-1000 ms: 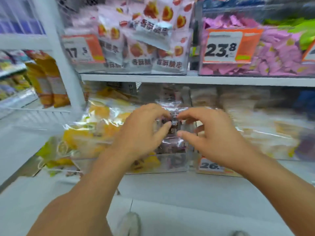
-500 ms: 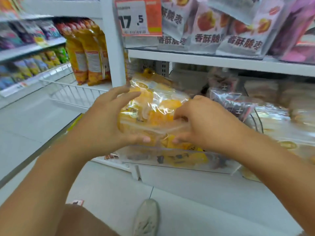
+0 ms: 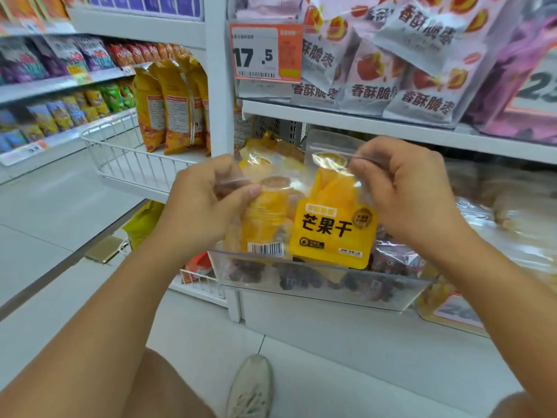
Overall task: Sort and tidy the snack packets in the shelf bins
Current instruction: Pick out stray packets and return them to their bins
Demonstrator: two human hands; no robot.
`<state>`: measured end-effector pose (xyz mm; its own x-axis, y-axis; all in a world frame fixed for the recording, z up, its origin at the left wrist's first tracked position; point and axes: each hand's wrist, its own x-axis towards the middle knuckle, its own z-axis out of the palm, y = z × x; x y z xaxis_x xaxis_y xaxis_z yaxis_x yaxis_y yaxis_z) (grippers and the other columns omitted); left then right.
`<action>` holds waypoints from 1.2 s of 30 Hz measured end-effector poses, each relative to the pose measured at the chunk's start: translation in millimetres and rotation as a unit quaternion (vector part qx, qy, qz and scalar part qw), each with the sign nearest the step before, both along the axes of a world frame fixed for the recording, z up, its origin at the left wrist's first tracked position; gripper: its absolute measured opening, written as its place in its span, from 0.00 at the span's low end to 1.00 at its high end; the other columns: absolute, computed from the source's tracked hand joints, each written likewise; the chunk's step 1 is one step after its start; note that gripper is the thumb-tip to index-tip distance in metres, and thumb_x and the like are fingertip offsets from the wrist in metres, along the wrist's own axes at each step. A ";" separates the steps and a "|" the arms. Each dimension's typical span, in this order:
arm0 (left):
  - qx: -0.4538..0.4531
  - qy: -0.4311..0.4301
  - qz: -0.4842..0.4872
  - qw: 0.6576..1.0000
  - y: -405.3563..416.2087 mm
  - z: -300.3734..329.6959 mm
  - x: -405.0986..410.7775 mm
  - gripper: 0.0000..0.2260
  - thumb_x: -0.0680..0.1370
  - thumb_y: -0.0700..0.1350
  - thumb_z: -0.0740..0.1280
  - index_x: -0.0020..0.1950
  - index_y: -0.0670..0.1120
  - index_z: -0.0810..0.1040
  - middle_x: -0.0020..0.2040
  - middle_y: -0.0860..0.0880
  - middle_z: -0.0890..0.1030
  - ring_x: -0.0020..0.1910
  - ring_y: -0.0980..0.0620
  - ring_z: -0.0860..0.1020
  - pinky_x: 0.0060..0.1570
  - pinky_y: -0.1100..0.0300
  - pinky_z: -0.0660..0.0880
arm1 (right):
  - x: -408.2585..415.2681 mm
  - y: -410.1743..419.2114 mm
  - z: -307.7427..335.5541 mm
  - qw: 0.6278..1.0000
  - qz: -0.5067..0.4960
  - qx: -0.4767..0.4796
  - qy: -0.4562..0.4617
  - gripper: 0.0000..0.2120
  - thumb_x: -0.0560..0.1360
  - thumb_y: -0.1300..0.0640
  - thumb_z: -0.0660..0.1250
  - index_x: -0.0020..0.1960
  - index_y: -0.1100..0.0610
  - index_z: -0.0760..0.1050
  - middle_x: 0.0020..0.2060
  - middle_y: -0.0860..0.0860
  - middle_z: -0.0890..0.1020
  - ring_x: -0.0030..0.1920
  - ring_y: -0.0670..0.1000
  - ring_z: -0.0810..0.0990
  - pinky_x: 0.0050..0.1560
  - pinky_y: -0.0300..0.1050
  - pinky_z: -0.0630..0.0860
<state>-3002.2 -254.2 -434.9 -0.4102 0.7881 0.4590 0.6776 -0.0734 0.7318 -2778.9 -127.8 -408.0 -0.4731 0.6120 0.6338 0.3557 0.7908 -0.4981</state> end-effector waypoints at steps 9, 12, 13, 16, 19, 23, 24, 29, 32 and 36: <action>0.206 -0.162 0.129 0.956 28.9 11.2 15.2 0.12 0.78 0.44 0.71 0.41 0.55 0.71 0.41 0.55 0.83 0.39 0.56 0.82 0.42 0.50 0.82 | 37.8 17.0 18.8 0.973 -0.057 0.081 0.207 0.05 0.81 0.58 0.64 0.46 0.55 0.75 0.33 0.46 0.76 0.35 0.49 0.75 0.37 0.45 0.71; 0.192 -0.176 0.109 0.959 37.5 9.6 30.8 0.11 0.79 0.41 0.70 0.41 0.53 0.71 0.37 0.59 0.82 0.37 0.63 0.80 0.39 0.62 0.78 | 51.2 26.2 14.1 0.966 -0.074 0.054 0.241 0.07 0.81 0.60 0.63 0.44 0.53 0.74 0.33 0.48 0.76 0.34 0.50 0.73 0.36 0.45 0.70; 0.191 -0.186 0.098 0.959 40.9 9.0 36.1 0.10 0.79 0.42 0.70 0.41 0.52 0.72 0.39 0.57 0.83 0.38 0.61 0.81 0.40 0.60 0.78 | 54.1 27.9 13.6 0.963 -0.072 0.034 0.258 0.09 0.81 0.60 0.63 0.43 0.50 0.73 0.33 0.48 0.75 0.33 0.46 0.72 0.36 0.42 0.69; 0.194 -0.198 0.064 0.959 48.8 12.6 56.1 0.08 0.79 0.43 0.70 0.43 0.53 0.76 0.44 0.53 0.84 0.44 0.56 0.82 0.43 0.55 0.79 | 63.2 29.9 19.2 0.942 -0.056 -0.023 0.330 0.11 0.81 0.61 0.63 0.42 0.49 0.73 0.33 0.43 0.77 0.34 0.40 0.72 0.37 0.37 0.69; 0.242 -0.236 0.042 0.940 50.4 20.9 79.4 0.07 0.80 0.42 0.69 0.45 0.54 0.79 0.42 0.55 0.84 0.45 0.59 0.82 0.44 0.64 0.76 | 75.9 31.4 23.4 0.917 -0.023 -0.083 0.389 0.10 0.81 0.61 0.64 0.42 0.51 0.76 0.34 0.41 0.81 0.36 0.42 0.76 0.38 0.39 0.73; 0.139 -0.381 -0.101 0.908 51.9 32.4 123.5 0.06 0.81 0.45 0.68 0.49 0.49 0.85 0.44 0.51 0.86 0.43 0.52 0.81 0.44 0.54 0.80 | 83.0 24.9 20.5 0.946 0.040 -0.159 0.278 0.08 0.80 0.60 0.67 0.44 0.52 0.79 0.35 0.44 0.83 0.35 0.44 0.79 0.38 0.41 0.76; 0.090 -0.423 -0.139 0.891 52.1 34.5 137.8 0.07 0.81 0.45 0.67 0.48 0.48 0.85 0.41 0.50 0.85 0.39 0.51 0.81 0.41 0.55 0.79 | 85.1 24.6 19.7 0.964 0.036 -0.134 0.227 0.08 0.80 0.60 0.67 0.44 0.51 0.78 0.34 0.42 0.83 0.34 0.40 0.78 0.37 0.37 0.74; -0.050 -0.553 -0.233 0.798 62.0 32.3 178.6 0.13 0.84 0.47 0.59 0.47 0.47 0.82 0.36 0.48 0.84 0.32 0.52 0.81 0.31 0.61 0.79 | 108.2 28.8 12.5 0.998 -0.049 -0.009 0.047 0.06 0.79 0.60 0.67 0.43 0.54 0.78 0.28 0.42 0.76 0.30 0.39 0.73 0.34 0.31 0.66; -0.115 -0.552 -0.298 0.770 72.5 29.8 197.8 0.23 0.84 0.58 0.54 0.63 0.43 0.79 0.49 0.42 0.86 0.45 0.45 0.85 0.44 0.50 0.84 | 123.1 30.1 9.8 0.986 -0.130 0.016 0.104 0.05 0.78 0.59 0.67 0.44 0.56 0.78 0.33 0.44 0.79 0.35 0.40 0.75 0.39 0.33 0.69; -0.158 -0.521 -0.428 0.721 85.4 29.2 227.0 0.38 0.70 0.68 0.67 0.71 0.44 0.74 0.64 0.40 0.81 0.63 0.40 0.79 0.65 0.39 0.74 | 154.6 38.9 12.1 0.951 -0.248 0.025 0.182 0.07 0.78 0.59 0.66 0.42 0.59 0.78 0.34 0.50 0.81 0.35 0.47 0.78 0.41 0.42 0.74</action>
<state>-2775.2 -168.8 -405.7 0.2966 0.9550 -0.0058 -0.4478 0.1444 0.8824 -2624.3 -88.9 -395.9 0.1218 0.6671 0.7349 0.5020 0.5974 -0.6255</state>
